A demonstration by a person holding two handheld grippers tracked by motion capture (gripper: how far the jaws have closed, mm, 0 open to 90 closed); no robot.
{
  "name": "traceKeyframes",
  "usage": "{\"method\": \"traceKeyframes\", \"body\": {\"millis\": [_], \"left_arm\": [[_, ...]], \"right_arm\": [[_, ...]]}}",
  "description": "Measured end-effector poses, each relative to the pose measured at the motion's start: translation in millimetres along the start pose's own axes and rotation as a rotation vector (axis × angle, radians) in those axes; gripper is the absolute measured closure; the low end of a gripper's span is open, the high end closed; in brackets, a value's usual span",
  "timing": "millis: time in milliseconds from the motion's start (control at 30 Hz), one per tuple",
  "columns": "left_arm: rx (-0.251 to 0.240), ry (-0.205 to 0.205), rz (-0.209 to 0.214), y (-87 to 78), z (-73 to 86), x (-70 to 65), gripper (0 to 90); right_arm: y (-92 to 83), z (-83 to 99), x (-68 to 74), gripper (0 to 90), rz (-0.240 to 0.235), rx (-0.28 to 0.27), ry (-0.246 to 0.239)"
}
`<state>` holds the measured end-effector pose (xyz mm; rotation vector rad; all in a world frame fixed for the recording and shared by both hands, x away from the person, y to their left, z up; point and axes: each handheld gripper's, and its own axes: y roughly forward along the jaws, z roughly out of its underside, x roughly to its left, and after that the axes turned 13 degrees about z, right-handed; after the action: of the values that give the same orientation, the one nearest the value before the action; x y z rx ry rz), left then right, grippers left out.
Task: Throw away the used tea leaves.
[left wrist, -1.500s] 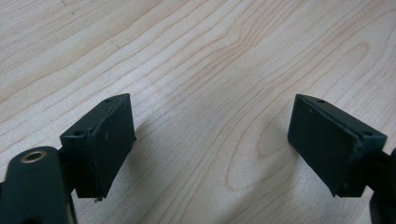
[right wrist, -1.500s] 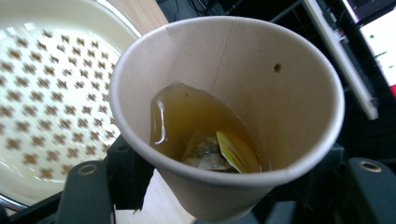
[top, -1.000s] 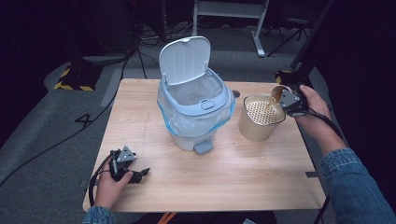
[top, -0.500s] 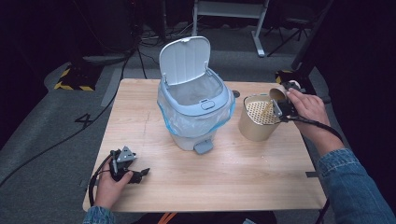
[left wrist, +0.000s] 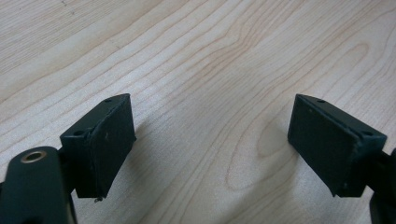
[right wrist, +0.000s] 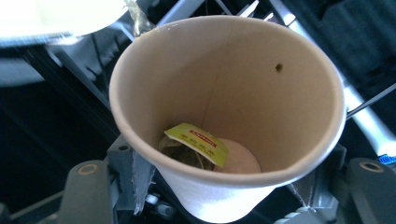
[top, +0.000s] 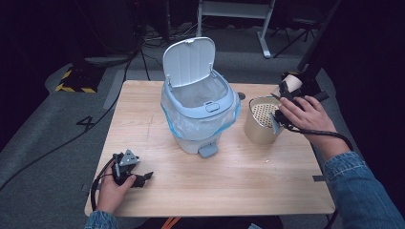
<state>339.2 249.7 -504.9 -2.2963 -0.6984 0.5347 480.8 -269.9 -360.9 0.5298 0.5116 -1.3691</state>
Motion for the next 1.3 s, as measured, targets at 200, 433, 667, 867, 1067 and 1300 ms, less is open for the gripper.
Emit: {"method": "traceKeyframes", "body": {"millis": [200,433,667,867,1067,1300], "left_arm": [[0.0,0.0,0.0,0.0,0.0,0.0,15.1],[0.0,0.0,0.0,0.0,0.0,0.0,15.1],[-0.001,0.0,-0.001,0.1,0.1,0.0,15.1],[0.0,0.0,0.0,0.0,0.0,0.0,15.1],[0.0,0.0,0.0,0.0,0.0,0.0,15.1],[0.0,-0.001,0.0,0.0,0.0,0.0,15.1]], "right_arm": [[-1.0,-10.4,1.6,32.9,0.06,-0.01,-0.229],[0.3,-0.3,-2.2,33.0,0.08,0.039,-0.304],[-0.6,5.6,-4.1,32.9,0.09,0.04,-0.282],[0.2,4.7,-3.7,32.4,0.06,0.017,-0.2],[2.4,14.3,-3.6,31.9,-0.019,0.005,0.104],[5.0,33.2,-0.8,31.5,-0.138,-0.016,0.495]]}}
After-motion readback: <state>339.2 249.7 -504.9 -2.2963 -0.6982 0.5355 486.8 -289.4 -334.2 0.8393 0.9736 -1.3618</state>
